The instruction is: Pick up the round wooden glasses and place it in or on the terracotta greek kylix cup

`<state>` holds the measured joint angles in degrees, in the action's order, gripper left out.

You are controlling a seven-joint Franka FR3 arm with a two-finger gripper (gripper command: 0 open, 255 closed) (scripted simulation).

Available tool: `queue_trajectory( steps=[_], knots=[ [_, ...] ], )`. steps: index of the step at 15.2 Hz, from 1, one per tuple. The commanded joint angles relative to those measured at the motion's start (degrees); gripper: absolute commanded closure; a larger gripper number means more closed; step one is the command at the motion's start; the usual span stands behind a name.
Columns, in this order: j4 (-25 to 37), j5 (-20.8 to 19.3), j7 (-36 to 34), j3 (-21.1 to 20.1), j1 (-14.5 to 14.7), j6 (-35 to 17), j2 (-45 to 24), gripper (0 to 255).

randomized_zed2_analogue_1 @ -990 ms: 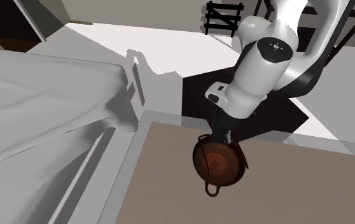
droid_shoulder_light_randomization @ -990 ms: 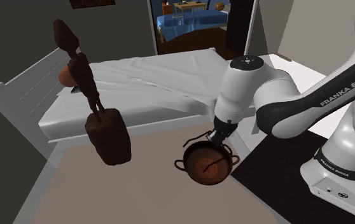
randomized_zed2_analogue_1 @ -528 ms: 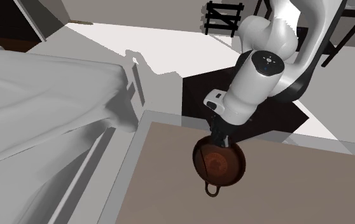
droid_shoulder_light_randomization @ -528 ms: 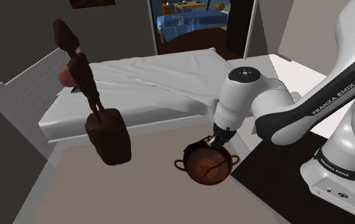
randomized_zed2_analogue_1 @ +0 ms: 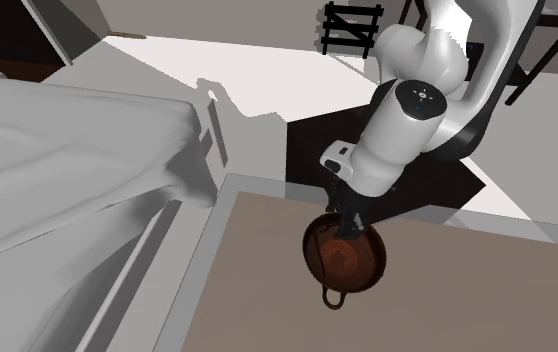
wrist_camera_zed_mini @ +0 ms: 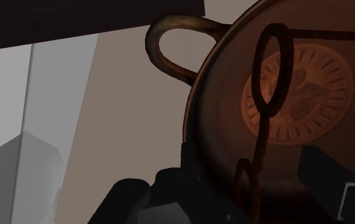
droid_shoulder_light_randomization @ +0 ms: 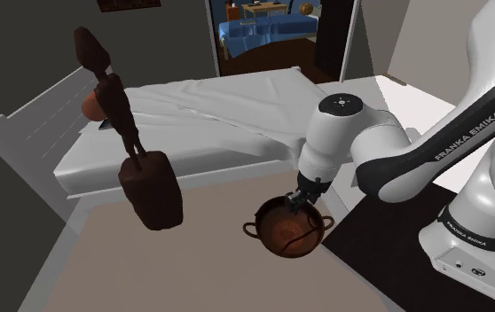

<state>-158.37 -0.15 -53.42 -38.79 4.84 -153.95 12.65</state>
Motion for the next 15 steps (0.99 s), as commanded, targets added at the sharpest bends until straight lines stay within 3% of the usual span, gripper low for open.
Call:
queue_trajectory(
  steps=[1,4,6,8,15],
  knots=[
    [0.0,0.0,0.0,0.0,0.0,0.0,0.0,0],
    [0.0,0.0,0.0,0.0,0.0,0.0,0.0,0],
    [0.4,5.0,3.5,2.3,3.4,5.2,5.2,0],
    [1.2,7.5,5.4,4.2,5.7,9.9,9.3,0],
    [1.2,7.4,5.3,4.2,5.8,9.9,9.3,0]
  ],
)
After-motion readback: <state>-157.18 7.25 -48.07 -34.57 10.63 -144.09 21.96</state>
